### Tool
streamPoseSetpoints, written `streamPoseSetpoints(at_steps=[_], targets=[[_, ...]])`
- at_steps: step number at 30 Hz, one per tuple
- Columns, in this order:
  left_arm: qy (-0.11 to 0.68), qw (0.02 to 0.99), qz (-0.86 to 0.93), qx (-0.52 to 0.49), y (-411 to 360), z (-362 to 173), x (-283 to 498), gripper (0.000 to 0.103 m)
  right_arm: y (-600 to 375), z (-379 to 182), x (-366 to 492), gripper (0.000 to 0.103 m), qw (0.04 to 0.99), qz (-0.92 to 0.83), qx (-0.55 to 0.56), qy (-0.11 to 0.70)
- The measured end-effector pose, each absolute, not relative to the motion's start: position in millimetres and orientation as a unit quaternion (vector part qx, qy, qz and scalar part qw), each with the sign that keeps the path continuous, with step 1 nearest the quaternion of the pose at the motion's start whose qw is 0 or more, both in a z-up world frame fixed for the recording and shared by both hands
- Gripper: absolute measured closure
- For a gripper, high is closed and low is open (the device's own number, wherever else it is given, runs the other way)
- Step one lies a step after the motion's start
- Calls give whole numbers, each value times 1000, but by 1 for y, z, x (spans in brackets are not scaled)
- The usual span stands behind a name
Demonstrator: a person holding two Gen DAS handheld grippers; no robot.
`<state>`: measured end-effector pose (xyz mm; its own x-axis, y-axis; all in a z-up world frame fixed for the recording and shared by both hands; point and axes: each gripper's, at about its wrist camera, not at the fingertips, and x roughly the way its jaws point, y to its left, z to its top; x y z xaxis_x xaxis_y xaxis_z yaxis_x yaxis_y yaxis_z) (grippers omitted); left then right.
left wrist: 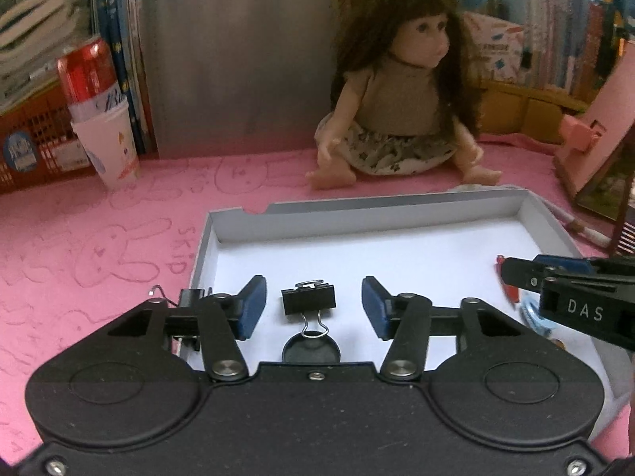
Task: Organize rigid objects
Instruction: 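Carry the binder clip and red marker into the tray and open both grippers, then move both grippers back toward the clear cup and capsule toy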
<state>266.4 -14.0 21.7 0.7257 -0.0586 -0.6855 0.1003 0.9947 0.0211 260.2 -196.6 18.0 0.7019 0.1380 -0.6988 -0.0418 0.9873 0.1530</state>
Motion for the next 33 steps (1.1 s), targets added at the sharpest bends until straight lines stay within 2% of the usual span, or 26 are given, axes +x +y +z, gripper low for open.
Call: streamPoseSetpoints(at_steps=[5, 16, 33], targets=[[349, 934, -69, 28, -13, 34, 240, 44, -200, 33, 238, 37, 930, 66, 65, 357], [306, 944, -118, 37, -15, 54, 166, 32, -200, 56, 167, 21, 946, 122, 40, 299], [276, 949, -145, 46, -13, 50, 76, 26, -212, 50, 76, 15, 958, 167, 17, 232]])
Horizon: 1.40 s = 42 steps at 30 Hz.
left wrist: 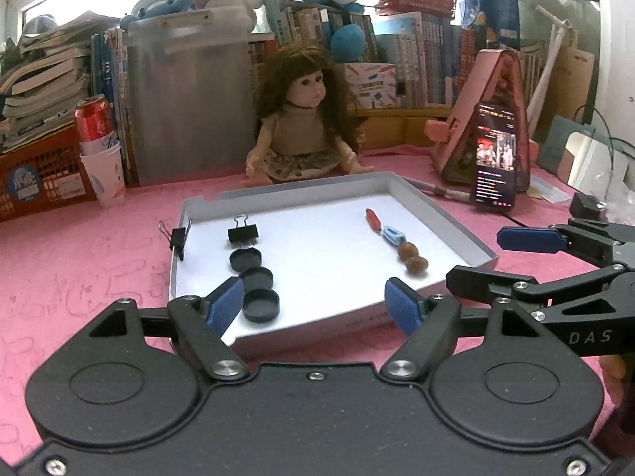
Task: Organize rigid objects
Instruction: 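Move both grippers back toward the clear cup and capsule toy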
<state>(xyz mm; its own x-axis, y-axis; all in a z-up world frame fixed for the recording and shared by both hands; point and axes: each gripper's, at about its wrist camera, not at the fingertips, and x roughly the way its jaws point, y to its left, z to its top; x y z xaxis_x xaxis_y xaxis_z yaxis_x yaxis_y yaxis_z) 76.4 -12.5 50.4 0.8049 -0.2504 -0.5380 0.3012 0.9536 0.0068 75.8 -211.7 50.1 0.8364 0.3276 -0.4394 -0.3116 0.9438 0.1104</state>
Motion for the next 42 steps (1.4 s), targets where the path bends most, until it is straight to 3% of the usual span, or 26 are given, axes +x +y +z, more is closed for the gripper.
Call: streamPoseSetpoints(at_steps=[31, 37, 42], targets=[[306, 934, -176, 61, -12, 18, 5, 27, -224, 14, 28, 15, 954, 154, -1, 258], [320, 926, -190, 60, -14, 13, 1, 37, -222, 10, 25, 15, 950, 163, -10, 265], [331, 921, -194, 61, -16, 9, 1, 55, -217, 7, 20, 15, 946, 178, -22, 269]])
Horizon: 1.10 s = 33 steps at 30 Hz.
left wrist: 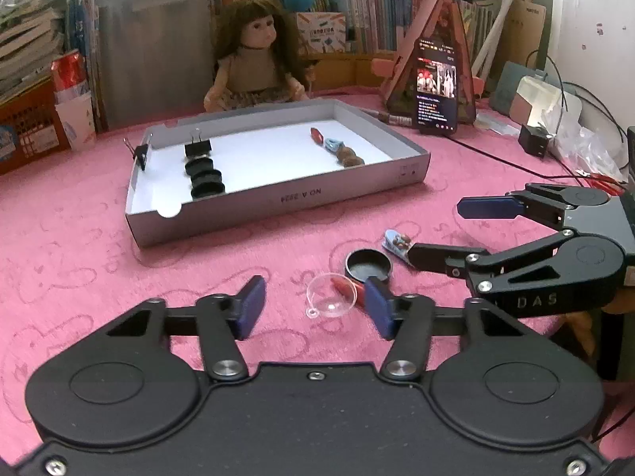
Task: Organize rigid objects
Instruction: 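Move both grippers back toward the clear cup and capsule toy, then grasp the clear plastic cup with the left gripper while the right gripper grasps the capsule toy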
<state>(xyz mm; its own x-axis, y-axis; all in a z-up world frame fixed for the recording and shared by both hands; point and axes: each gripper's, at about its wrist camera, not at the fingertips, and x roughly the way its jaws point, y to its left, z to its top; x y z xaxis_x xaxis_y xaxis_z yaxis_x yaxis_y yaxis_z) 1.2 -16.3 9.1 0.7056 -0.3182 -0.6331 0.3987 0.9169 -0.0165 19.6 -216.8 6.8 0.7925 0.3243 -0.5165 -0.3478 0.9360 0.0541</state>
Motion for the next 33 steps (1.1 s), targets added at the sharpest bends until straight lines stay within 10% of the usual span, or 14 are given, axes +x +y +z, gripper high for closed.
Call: streamPoseSetpoints(at_steps=[33], targets=[[335, 923, -177, 64, -26, -5, 8, 76, -193, -2, 25, 69, 939, 194, -41, 283]])
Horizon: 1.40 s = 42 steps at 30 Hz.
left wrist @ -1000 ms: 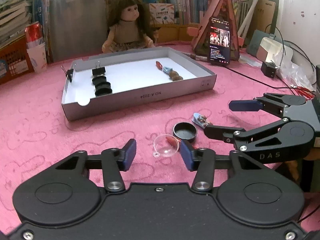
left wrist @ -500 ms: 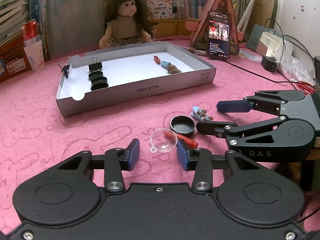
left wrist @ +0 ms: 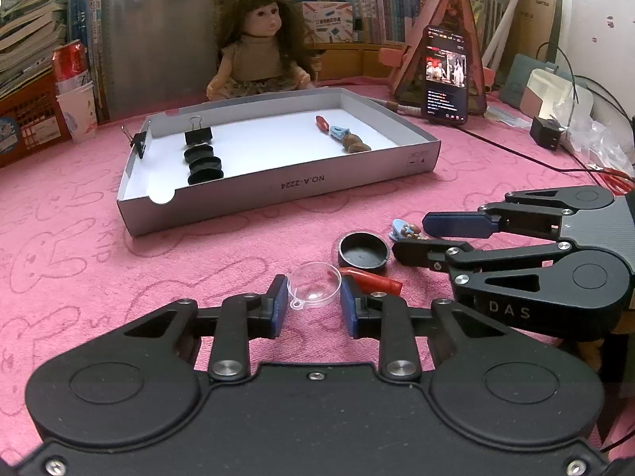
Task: Organize rigid objects
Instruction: 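Grasp the clear plastic cup with the left gripper while the right gripper grasps the capsule toy, then lower the cup and capsule toy into the tray and open both grippers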
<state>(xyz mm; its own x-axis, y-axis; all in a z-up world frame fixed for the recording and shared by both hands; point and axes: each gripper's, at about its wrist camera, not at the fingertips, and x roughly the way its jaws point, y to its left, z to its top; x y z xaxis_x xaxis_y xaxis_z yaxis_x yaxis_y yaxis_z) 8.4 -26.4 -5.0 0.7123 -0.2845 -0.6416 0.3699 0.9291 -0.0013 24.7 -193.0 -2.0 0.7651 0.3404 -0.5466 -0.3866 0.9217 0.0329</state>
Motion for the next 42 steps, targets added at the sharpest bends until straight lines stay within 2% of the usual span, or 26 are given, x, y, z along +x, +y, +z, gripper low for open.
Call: streamPoseSetpoints(at_steps=[5, 25, 42], targets=[[336, 924, -173, 59, -25, -5, 9, 76, -191, -1, 25, 82, 938, 195, -42, 284], [309, 938, -151, 28, -14, 21, 29, 76, -200, 20, 38, 83, 947, 161, -10, 279], [297, 946, -131, -9, -18, 44, 105, 77, -222, 44, 108, 83, 949, 74, 46, 302]])
